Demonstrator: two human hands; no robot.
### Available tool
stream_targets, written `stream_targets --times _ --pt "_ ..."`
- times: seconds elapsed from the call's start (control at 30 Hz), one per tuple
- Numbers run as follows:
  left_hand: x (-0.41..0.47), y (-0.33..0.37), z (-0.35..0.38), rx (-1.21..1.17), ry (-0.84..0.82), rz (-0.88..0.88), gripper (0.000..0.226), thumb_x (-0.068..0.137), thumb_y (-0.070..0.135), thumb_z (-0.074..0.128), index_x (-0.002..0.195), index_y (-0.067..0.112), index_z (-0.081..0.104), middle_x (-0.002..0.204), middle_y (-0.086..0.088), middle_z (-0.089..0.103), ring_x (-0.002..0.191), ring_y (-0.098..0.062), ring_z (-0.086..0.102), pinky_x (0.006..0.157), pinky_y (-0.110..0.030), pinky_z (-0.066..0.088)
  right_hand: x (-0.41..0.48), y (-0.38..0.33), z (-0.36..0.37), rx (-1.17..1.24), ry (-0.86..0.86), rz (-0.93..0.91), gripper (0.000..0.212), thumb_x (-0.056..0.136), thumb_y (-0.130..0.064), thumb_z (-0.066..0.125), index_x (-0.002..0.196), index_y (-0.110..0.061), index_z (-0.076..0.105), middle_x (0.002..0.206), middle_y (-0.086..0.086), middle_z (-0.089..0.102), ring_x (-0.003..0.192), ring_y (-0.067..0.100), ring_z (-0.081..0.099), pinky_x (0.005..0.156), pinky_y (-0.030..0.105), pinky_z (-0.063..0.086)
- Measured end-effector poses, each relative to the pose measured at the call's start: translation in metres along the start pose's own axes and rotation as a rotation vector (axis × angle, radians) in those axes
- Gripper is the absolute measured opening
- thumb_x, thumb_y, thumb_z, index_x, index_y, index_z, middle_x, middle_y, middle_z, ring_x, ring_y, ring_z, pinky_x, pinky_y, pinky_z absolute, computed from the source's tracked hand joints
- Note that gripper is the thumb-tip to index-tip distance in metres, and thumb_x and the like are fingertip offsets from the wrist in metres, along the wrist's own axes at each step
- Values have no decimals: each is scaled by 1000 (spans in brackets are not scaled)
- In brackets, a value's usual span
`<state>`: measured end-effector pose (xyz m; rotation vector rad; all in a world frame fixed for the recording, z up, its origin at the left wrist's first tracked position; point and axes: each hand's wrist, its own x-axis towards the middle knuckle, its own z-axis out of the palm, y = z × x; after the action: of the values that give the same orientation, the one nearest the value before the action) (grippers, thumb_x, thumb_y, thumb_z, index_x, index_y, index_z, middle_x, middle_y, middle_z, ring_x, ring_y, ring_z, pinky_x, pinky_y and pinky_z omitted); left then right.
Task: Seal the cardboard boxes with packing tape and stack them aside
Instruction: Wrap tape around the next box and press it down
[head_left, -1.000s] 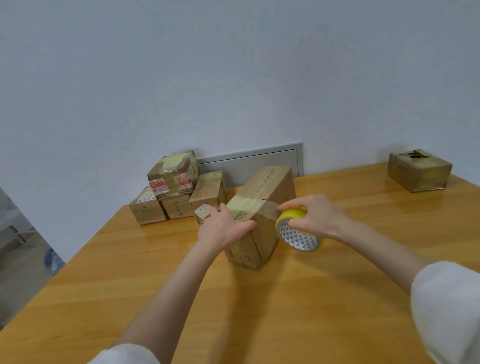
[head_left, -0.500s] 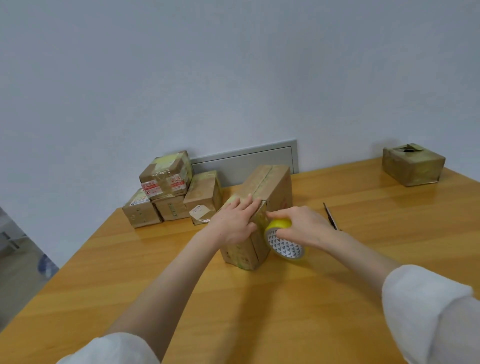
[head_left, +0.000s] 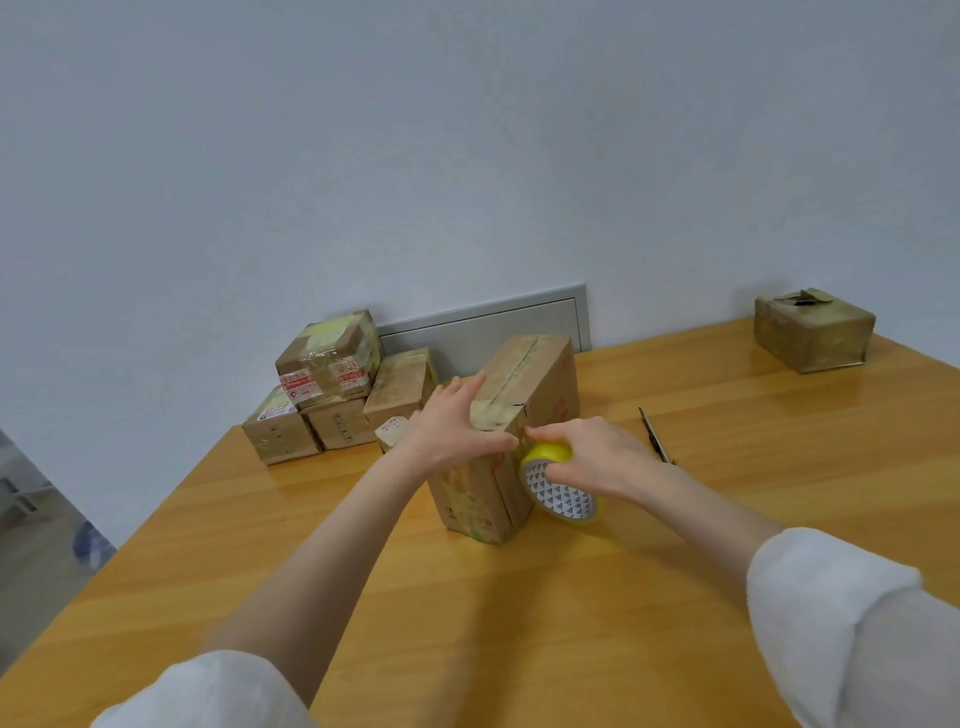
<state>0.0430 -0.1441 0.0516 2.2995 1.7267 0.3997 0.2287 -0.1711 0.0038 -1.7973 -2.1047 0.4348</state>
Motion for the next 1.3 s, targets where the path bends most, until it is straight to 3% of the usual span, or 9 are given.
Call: stream_targets --times 0.13,0.23,0.37,0.6,0.73,0.83,1.03,1.13,1.3 --pt "6 3 7 119 -94 -177 97 74 59 64 152 32 13 155 -19 21 137 -35 31 103 -45 36 1 6 2 13 -21 -64 65 81 -38 60 140 -50 37 139 -6 52 92 11 54 60 23 43" --pt "7 1 7 141 -62 -208 88 73 58 61 149 33 23 144 -16 33 122 -35 45 81 -36 40 -4 16 3 488 -11 -51 69 82 -44 69 143 -33 41 143 -6 46 122 16 47 94 31 43" --pt "-1 -8 5 173 -34 -258 83 73 58 61 146 33 29 145 -16 29 120 -34 47 75 -34 41 -6 28 5 766 -90 51 34 85 -46 65 104 -18 70 97 -7 70 93 10 62 72 20 43" --pt "-9 -20 -6 175 -80 -314 81 75 61 60 146 43 27 142 -16 30 122 -35 44 91 -41 44 8 21 0 679 49 -10 34 85 -51 63 68 -22 63 60 -13 56 59 5 50 58 22 37" --pt "-7 -22 -4 149 -97 -302 82 75 61 61 147 42 26 144 -17 27 125 -36 41 92 -41 43 10 35 -2 301 63 3 39 75 -64 64 77 -26 64 75 -13 61 78 12 59 66 32 44" --pt "-8 -21 -4 149 -91 -295 82 75 61 60 147 42 26 144 -17 26 123 -36 43 88 -39 42 9 40 5 204 75 35 48 73 -71 59 81 -25 66 78 -8 66 77 14 62 70 35 51" --pt "-9 -24 -7 117 -101 -299 81 76 59 62 147 41 26 144 -18 28 127 -38 39 97 -44 41 11 39 10 265 72 48 62 74 -74 57 112 -26 68 99 -6 67 88 12 60 70 30 47" --pt "-9 -22 -6 126 -93 -294 81 76 59 61 148 40 27 144 -17 29 126 -36 40 95 -41 42 13 38 11 227 70 90 73 73 -77 56 125 -27 62 118 -4 65 103 16 59 81 33 48" --pt "-9 -30 -8 51 -49 -283 80 74 58 65 145 35 35 144 -14 37 125 -31 43 97 -43 46 14 38 11 391 28 91 67 75 -68 62 112 -13 70 108 7 70 96 24 65 77 30 47"
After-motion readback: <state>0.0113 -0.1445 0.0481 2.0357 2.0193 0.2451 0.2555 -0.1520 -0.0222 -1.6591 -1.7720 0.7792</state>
